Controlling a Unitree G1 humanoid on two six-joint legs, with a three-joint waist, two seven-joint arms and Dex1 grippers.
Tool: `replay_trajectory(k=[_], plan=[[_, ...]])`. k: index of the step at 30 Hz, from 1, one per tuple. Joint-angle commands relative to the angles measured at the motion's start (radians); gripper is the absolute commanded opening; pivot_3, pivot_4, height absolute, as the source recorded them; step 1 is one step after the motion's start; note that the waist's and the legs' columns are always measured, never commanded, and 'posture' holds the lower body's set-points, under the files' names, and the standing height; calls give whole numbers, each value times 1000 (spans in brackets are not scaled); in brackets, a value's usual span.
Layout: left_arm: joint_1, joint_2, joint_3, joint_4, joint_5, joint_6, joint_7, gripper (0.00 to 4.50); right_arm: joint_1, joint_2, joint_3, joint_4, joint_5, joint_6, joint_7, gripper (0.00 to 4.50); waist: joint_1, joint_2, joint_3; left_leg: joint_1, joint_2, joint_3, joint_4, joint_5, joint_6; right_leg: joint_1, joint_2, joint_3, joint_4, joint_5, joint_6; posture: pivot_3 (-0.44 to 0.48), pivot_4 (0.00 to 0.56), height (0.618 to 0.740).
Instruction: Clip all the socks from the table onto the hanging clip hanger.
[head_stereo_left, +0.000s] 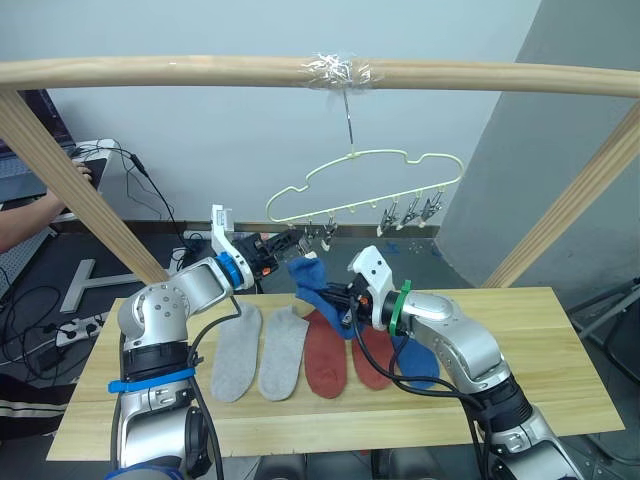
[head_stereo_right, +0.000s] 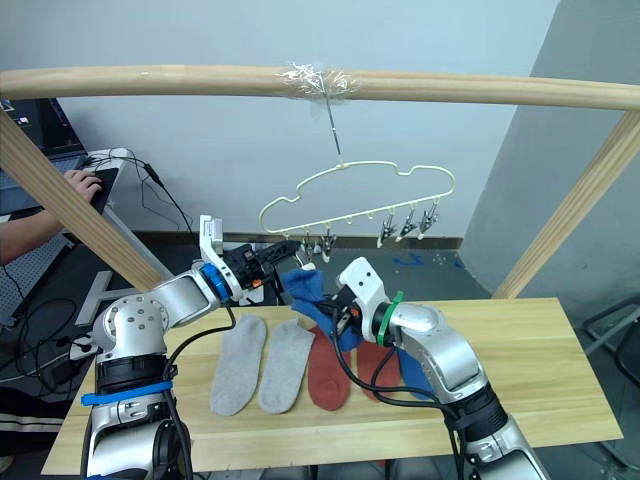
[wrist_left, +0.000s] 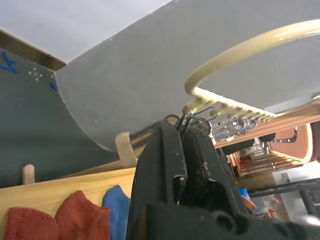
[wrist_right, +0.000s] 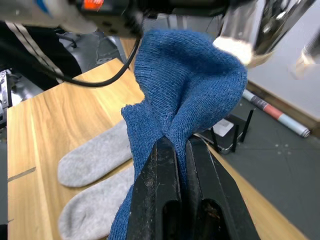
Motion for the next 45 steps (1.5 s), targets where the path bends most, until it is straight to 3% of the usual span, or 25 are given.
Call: replay_trajectory(k=[1,45], plan=[[10,1,-10,-24,-15,13,-6,0,-19,3,-19,1,19,-14,7,19,0,0,0,0,0,0,0,0,0,0,0,0,0,0,0,161,129,740],[40,-18,-17,-83,-26,13,-10,0,-74,43,-76,177,95,10,42,19,2,0,0,-1,0,1,0,0,0,0,0,0,0,0,0,176,121,740]])
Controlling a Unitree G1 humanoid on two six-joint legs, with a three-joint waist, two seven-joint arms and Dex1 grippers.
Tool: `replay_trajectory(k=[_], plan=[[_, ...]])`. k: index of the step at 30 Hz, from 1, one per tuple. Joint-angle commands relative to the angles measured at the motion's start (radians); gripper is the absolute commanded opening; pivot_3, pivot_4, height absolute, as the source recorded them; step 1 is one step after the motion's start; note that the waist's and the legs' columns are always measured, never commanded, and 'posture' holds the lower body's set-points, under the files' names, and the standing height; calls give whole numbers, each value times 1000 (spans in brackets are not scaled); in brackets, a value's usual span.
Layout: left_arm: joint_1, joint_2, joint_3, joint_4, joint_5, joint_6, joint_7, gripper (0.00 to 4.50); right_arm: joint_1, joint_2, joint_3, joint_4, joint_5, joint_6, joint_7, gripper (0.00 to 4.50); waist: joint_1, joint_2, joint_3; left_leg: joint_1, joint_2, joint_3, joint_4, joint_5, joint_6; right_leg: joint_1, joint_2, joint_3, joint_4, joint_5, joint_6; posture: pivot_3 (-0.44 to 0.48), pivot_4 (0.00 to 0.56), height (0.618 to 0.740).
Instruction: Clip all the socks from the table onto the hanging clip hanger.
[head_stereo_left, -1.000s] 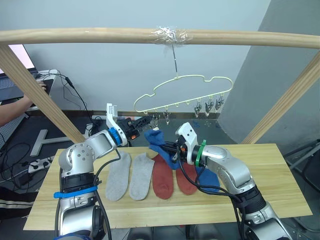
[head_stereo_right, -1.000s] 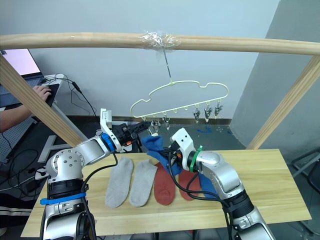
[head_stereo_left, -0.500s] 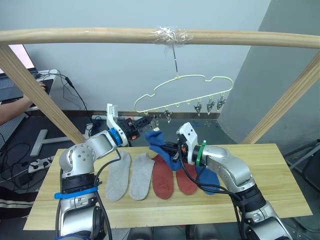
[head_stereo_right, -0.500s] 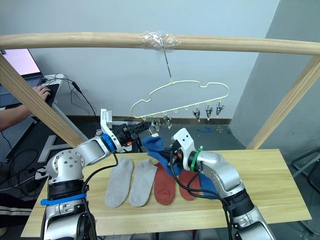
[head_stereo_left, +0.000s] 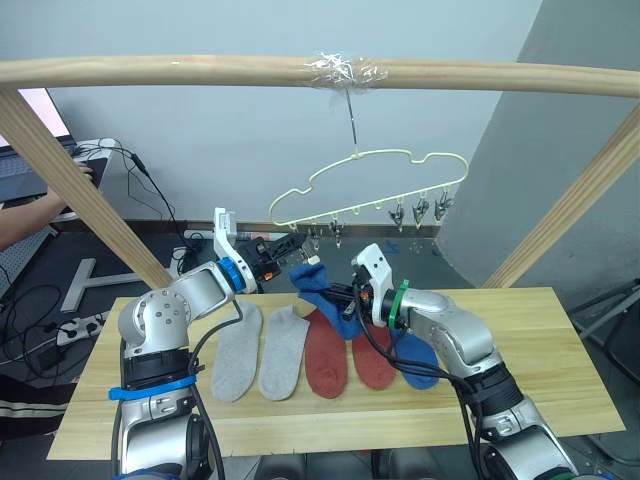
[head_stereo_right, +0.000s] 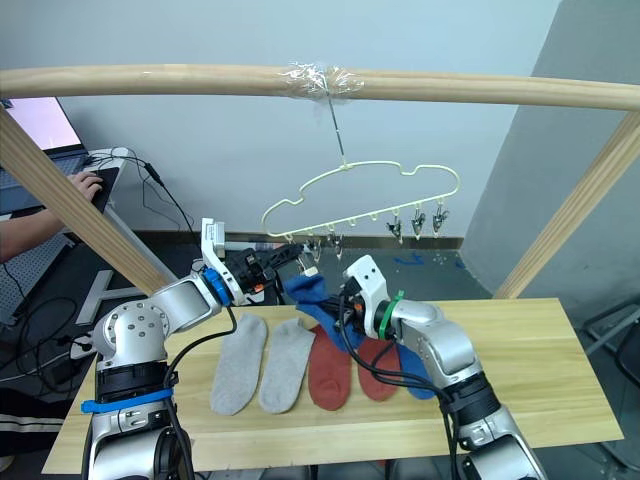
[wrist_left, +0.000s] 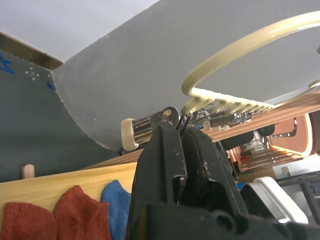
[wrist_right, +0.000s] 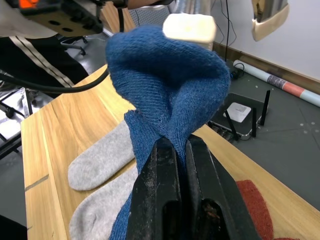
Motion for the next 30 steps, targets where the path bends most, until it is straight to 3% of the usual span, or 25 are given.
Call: replay_trajectory(k=[1,22,30], plan=[[11,-6,-9,-35,-25,10,1,0,-24,3,-23,-1,22,-16,18,19,0,0,0,0,0,0,0,0,0,0,0,0,0,0,0,176,121,740],[38,10,-30,-54,-22,-20,-8,0,-27,-26,-39,-147,70,71,17,19,0,0,0,0,0,0,0,0,0,0,0,0,0,0,0,173,128,740],[32,15,-13,-49,-50,-8,-10,2348,-30,-25,-34,-124,58,56,13,0,0,0,1,-1,0,0,0,-1,1,0,0,0,0,0,0,165,137,740]])
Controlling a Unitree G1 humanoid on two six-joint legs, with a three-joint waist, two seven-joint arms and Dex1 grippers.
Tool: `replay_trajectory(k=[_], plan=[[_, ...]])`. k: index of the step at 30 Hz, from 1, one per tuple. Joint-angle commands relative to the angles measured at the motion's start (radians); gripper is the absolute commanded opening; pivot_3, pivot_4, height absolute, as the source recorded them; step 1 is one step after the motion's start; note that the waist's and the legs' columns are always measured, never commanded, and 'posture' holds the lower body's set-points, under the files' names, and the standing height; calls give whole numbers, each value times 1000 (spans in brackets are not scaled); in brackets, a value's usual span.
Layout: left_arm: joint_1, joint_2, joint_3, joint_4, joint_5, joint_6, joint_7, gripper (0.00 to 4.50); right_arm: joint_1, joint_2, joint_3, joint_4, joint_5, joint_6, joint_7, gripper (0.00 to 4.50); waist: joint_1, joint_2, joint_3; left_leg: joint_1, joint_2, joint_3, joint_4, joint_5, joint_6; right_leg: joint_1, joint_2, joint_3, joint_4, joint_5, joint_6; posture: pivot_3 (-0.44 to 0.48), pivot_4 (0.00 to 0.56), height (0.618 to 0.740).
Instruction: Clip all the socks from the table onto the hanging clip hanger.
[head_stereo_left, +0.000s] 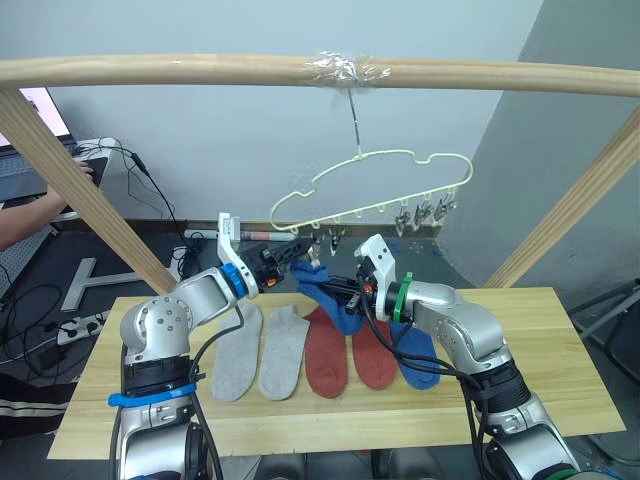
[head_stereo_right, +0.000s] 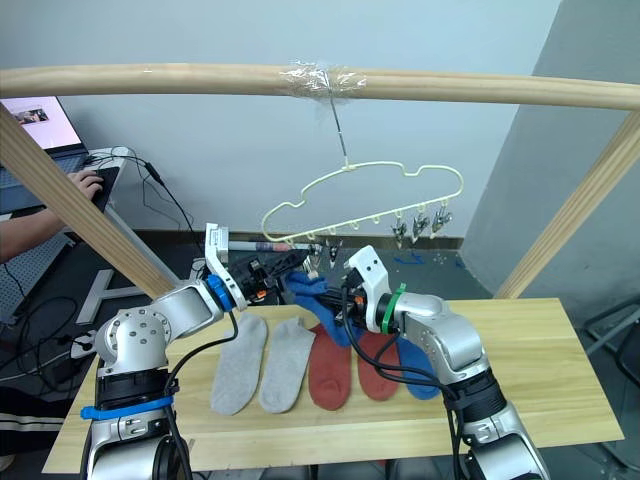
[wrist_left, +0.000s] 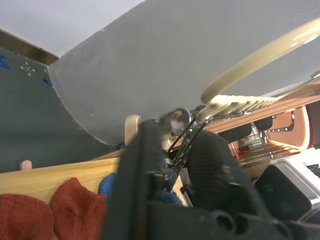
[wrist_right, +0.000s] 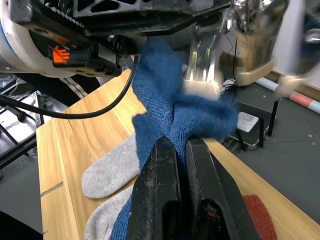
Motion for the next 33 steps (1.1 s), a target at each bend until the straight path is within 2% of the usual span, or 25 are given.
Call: replay_trajectory(k=[1,7,15,21,24,27,33], plan=[[-3,13,16,-18,-22,-3,-7,2642,-18,7,-13,-16,12,-23,-1,0,0,0,0,0,0,0,0,0,0,0,0,0,0,0,0,165,137,740],[14,44,44,-28,-30,-5,-3,4425,-4,14,-3,-16,0,-34,-13,0,-1,0,1,0,0,0,0,0,0,0,0,0,0,0,0,174,135,740],[80,164,111,-36,-30,2,-23,4489,-3,58,8,-1,-2,-46,-42,0,0,1,2,-1,0,0,-1,0,0,-1,0,0,0,0,0,191,135,740],[98,200,115,-42,-24,-14,-41,4489,-12,85,6,18,-4,-55,-56,0,4,1,3,-1,0,-1,-1,0,0,-1,0,-1,0,0,0,201,138,740],[96,209,97,-59,0,-45,-51,4500,-21,100,0,41,-12,-66,-76,770,3,1,3,-1,0,-1,-1,0,0,-1,-1,-1,0,0,0,205,137,740],[100,225,60,-95,25,-70,-77,4500,-4,88,12,45,-27,-75,-81,1778,3,1,4,-1,0,-1,-1,0,0,-1,-1,-1,0,0,0,205,137,740],[160,289,-51,-241,75,-115,-170,4500,156,-79,39,-47,-103,-145,-52,3914,9,1,4,-2,-1,0,-2,-1,-1,-1,-2,0,-2,0,0,205,137,740]])
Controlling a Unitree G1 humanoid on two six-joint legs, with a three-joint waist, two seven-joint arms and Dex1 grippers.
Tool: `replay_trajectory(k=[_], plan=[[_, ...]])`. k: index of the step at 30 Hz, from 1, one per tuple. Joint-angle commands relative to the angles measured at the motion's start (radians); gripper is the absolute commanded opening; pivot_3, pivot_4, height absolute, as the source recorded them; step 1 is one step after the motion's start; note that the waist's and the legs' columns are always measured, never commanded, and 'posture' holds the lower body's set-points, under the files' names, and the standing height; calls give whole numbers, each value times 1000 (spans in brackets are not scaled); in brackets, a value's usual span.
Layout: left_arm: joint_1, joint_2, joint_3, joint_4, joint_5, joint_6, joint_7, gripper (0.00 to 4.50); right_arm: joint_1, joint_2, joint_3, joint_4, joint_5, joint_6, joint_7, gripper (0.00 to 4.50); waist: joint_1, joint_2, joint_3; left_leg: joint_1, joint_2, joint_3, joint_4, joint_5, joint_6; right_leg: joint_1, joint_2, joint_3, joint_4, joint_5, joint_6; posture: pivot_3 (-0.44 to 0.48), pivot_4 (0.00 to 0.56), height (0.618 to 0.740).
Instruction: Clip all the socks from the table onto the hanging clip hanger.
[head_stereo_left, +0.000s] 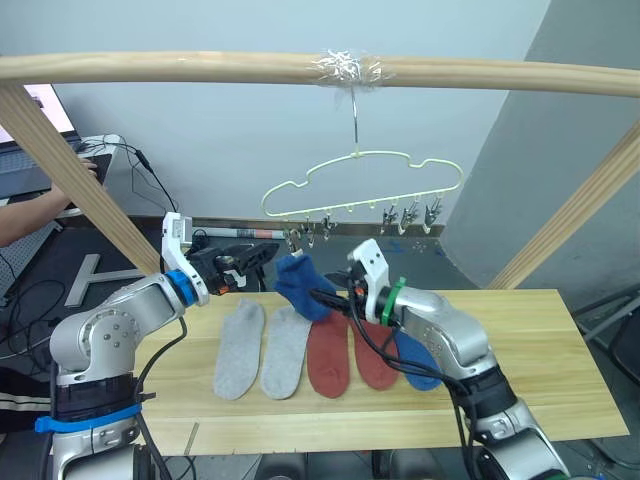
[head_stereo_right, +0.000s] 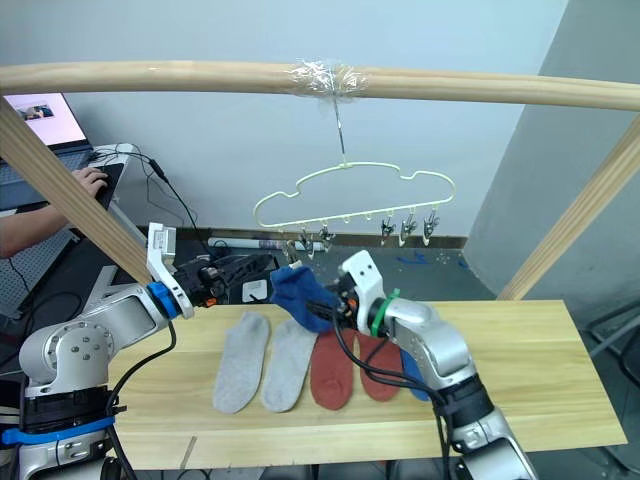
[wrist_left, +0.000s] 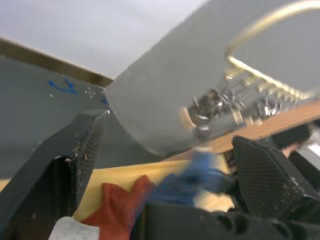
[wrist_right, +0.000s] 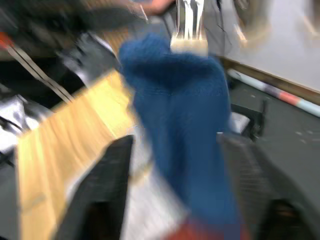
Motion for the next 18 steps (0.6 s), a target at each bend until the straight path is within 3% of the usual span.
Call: replay_trajectory(k=[1,2,7,10,16,18], plan=[[32,32,-50,-118,12,-28,-53,4500,79,-67,-11,-114,-6,-29,25,4232,0,0,1,-1,0,0,0,0,0,-1,0,0,0,0,0,202,140,740],[45,32,-67,-148,24,-43,-57,4500,104,-84,-21,-149,-2,-26,18,4472,0,0,2,-2,0,0,0,0,0,-2,0,0,0,0,0,202,140,740],[99,-22,-209,-273,180,-214,-26,4500,187,-155,-100,-380,67,43,11,4472,-6,2,4,-6,1,0,1,0,0,-7,1,1,2,0,0,182,143,740],[119,-97,-300,-276,336,-386,29,3942,213,-189,-168,-508,105,74,-5,4500,-1,2,4,-6,1,0,2,0,0,-6,1,1,2,0,0,161,144,740],[126,-220,-458,-205,566,-610,100,2231,235,-276,-233,-655,92,89,-36,4500,-1,2,4,-7,-1,0,3,0,1,-6,0,1,1,0,0,129,143,740],[129,-259,-491,-190,610,-648,123,2231,215,-276,-262,-687,121,112,-53,4500,-2,2,4,-8,-1,0,3,0,1,-6,0,1,1,0,0,117,144,740]])
